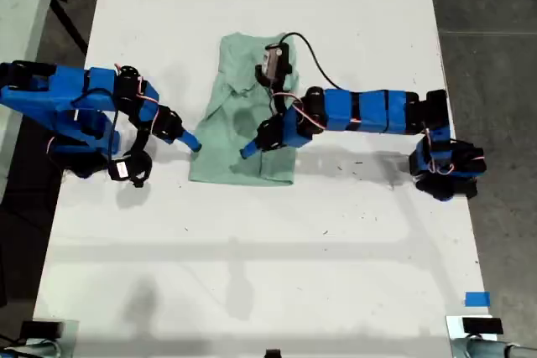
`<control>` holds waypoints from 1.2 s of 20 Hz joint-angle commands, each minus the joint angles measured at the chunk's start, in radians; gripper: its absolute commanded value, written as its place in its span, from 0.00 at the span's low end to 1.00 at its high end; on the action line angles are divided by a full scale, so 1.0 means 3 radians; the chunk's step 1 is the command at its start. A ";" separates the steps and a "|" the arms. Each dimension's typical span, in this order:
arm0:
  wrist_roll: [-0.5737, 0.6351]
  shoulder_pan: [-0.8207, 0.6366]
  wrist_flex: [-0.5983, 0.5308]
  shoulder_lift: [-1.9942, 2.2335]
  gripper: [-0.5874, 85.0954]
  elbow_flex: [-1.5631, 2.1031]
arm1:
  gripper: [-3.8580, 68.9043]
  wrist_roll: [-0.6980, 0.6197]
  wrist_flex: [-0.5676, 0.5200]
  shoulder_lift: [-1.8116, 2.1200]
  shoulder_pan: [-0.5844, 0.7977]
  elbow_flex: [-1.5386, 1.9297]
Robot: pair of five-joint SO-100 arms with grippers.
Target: Fold t-shirt
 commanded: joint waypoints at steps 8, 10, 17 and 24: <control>-0.0593 0.0348 -0.0593 -0.1094 0.39 -0.0394 | 0.29 -0.0041 0.0159 0.1110 0.0205 0.0844; -0.0956 0.0542 -0.0695 -0.1498 0.34 -0.0527 | 0.29 -0.0026 0.0159 0.1191 0.0215 0.0987; -0.1478 0.0665 -0.0654 -0.1590 0.01 -0.0603 | 0.08 0.0046 0.0061 0.1611 0.0291 0.1544; -0.0977 0.0557 -0.0118 -0.1232 0.01 -0.1503 | 0.09 0.0164 -0.0184 0.1897 0.0312 0.2137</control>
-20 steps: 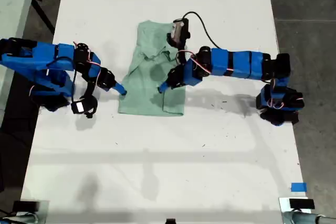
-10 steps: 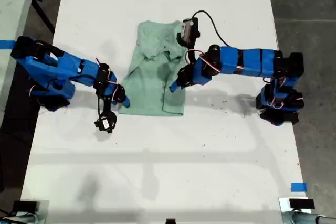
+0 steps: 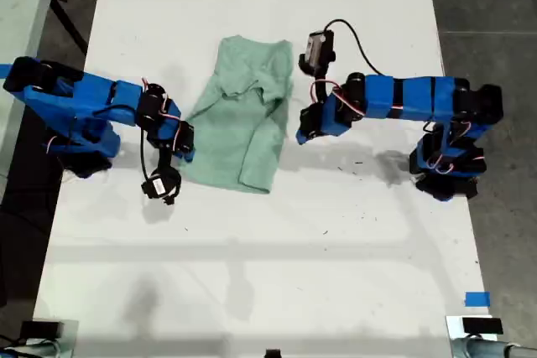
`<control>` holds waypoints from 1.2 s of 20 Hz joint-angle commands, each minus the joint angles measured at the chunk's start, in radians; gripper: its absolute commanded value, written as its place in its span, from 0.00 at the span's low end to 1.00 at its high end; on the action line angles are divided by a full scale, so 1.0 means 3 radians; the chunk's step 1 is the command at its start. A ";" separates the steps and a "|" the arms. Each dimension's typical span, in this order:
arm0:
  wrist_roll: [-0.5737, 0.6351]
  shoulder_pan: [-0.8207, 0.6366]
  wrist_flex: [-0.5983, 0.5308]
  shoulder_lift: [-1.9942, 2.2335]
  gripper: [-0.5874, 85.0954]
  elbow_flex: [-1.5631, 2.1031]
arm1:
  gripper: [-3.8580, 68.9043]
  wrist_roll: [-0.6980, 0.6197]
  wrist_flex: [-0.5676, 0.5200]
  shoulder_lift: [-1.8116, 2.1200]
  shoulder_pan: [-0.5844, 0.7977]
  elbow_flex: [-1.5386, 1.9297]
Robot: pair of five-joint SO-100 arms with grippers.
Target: Fold t-shirt
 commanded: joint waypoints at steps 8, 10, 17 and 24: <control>0.0706 0.0194 0.0690 -0.3140 0.23 -0.3820 | 0.10 0.0133 -0.0133 0.0399 0.0020 0.0240; 0.0890 0.0184 0.1023 -0.3186 0.44 -0.4080 | 0.10 0.0159 -0.0159 0.0486 0.0015 0.0353; 0.1028 -0.0036 0.2040 -0.1503 0.44 -0.3477 | 0.10 0.0240 -0.0205 0.0701 -0.0051 0.0649; -0.0056 0.0378 0.1560 0.0578 0.05 -0.0895 | 0.27 0.0849 -0.0148 0.1365 -0.0629 0.1243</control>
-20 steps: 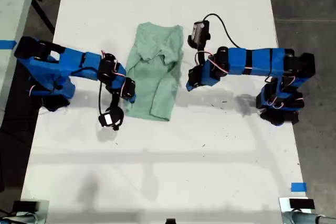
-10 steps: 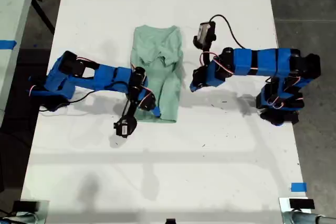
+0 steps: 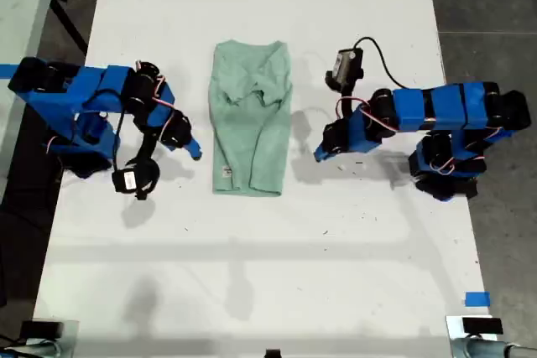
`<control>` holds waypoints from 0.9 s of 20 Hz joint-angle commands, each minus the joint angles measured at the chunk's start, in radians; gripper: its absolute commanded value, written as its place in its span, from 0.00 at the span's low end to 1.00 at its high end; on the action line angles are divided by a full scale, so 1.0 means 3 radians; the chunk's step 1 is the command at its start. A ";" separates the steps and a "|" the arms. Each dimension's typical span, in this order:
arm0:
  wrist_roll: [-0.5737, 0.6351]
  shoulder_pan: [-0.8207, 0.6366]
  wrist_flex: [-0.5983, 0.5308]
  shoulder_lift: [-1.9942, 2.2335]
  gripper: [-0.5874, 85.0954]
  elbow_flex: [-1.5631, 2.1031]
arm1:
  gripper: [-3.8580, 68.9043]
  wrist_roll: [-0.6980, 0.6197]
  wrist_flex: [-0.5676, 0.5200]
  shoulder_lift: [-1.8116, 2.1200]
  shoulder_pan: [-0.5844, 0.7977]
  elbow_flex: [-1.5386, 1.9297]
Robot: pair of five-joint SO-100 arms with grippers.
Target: Fold t-shirt
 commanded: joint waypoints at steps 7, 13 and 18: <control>-0.0332 0.0286 -0.1212 0.0389 0.32 0.0762 | 0.47 0.0051 0.0123 -0.0982 -0.0251 -0.1197; -0.0307 0.0322 -0.1718 -0.0312 0.34 0.0660 | 0.47 0.0036 0.0378 -0.1912 -0.0251 -0.2117; -0.0358 0.0368 -0.1923 -0.1069 0.35 0.0291 | 0.47 0.0128 0.0470 -0.2500 -0.0322 -0.2552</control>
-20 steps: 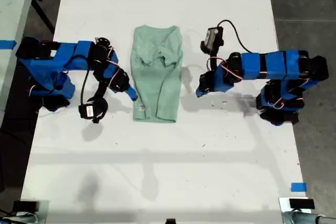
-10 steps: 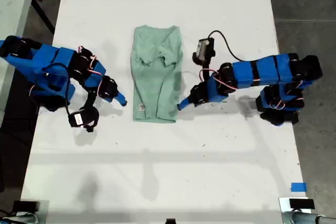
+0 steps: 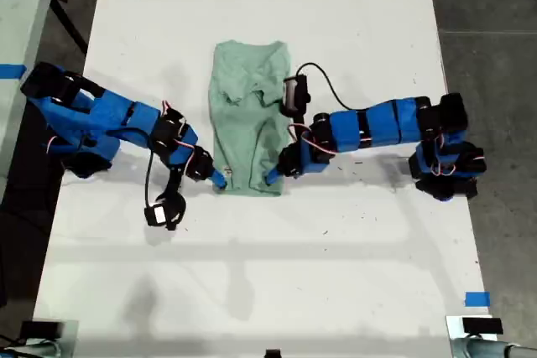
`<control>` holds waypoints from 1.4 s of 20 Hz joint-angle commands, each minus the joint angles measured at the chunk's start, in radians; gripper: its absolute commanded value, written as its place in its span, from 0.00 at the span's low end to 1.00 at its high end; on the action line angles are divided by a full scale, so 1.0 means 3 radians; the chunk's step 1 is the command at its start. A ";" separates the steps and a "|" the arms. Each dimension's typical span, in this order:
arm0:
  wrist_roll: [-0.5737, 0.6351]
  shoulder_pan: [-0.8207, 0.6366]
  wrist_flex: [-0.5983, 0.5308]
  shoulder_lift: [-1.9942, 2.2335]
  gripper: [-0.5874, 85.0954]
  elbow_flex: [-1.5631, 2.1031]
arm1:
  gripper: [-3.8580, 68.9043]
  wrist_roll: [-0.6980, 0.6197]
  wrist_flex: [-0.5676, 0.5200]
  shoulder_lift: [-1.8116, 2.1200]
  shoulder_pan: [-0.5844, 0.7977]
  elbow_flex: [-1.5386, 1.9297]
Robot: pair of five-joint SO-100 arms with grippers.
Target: Fold t-shirt
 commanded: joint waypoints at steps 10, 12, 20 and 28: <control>-0.0194 -0.0210 -0.0112 -0.0900 0.34 -0.0470 | 0.46 0.0123 0.0072 -0.0997 -0.0077 -0.0879; -0.0159 -0.0230 -0.0031 -0.0818 0.33 -0.0537 | 0.46 0.0097 0.0112 -0.1028 -0.0077 -0.0941; -0.0169 -0.0066 0.0670 -0.0112 0.33 -0.0747 | 0.46 -0.0031 0.0772 -0.0757 -0.0107 -0.1483; -0.0128 -0.0143 0.0624 -0.0082 0.33 -0.0747 | 0.46 -0.0107 0.0951 -0.0701 -0.0015 -0.1692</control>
